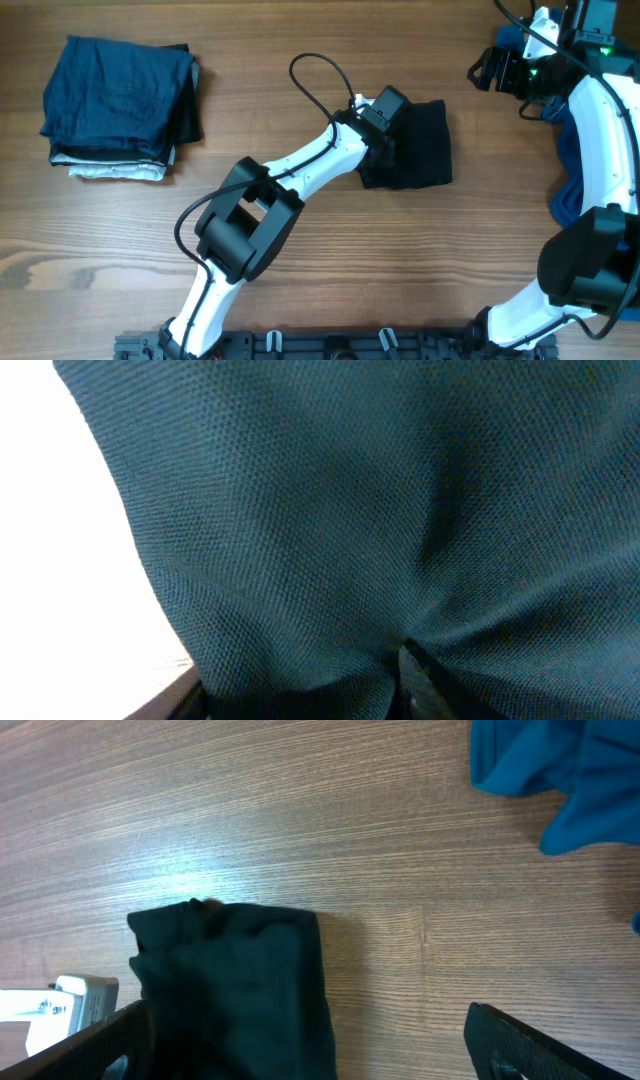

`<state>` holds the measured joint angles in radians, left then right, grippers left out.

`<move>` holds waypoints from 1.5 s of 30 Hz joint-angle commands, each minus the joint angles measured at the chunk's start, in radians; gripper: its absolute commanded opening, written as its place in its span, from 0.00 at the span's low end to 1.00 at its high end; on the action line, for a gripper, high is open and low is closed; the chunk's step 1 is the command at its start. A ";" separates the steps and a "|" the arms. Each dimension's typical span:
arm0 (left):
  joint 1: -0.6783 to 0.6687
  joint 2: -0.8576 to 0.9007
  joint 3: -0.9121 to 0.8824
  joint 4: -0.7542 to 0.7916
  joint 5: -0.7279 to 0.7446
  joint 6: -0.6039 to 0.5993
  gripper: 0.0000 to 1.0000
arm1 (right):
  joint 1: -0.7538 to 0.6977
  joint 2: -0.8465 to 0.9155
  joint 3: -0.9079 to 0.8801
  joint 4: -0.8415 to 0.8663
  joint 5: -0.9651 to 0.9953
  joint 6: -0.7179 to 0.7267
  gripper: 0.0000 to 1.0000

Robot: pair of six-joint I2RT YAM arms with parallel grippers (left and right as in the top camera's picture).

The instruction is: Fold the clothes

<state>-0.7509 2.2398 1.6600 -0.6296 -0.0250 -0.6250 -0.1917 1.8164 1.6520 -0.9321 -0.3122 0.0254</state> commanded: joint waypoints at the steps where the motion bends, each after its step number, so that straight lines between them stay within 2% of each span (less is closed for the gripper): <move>1: 0.000 0.066 -0.027 -0.030 -0.023 0.020 0.11 | 0.002 -0.007 0.004 0.005 0.010 0.003 1.00; 2: 0.001 0.063 -0.027 -0.031 -0.030 0.020 0.04 | 0.002 -0.007 0.004 0.005 0.010 0.003 0.99; 6: 0.002 0.047 -0.021 -0.031 -0.082 0.073 0.04 | 0.002 -0.007 0.004 0.005 0.010 0.004 0.99; 11: 0.002 -0.015 0.042 -0.042 -0.170 0.258 0.04 | 0.002 -0.007 0.004 0.005 0.010 0.003 0.99; 19: 0.006 -0.200 0.094 -0.027 -0.415 0.282 0.04 | 0.002 -0.007 0.004 0.005 0.010 0.003 0.99; 24: 0.050 -0.304 0.097 0.015 -0.467 0.308 0.04 | 0.002 -0.007 0.004 0.005 0.010 0.004 1.00; 34: 0.272 -0.458 0.097 0.155 -0.459 0.294 0.04 | 0.002 -0.007 0.004 0.005 0.010 0.003 0.99; 38: 0.412 -0.492 0.097 0.171 -0.437 0.157 0.04 | 0.002 -0.007 0.004 0.005 0.010 0.004 1.00; 41: 0.543 -0.495 0.097 0.170 -0.291 0.075 0.04 | 0.002 -0.007 0.004 0.005 0.010 0.003 0.99; 45: 0.736 -0.493 0.096 0.189 -0.026 -0.087 0.04 | 0.002 -0.007 0.004 0.005 0.010 0.003 0.99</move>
<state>-0.1558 1.7802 1.7309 -0.4702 -0.3012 -0.5274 -0.1917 1.8164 1.6520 -0.9321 -0.3122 0.0250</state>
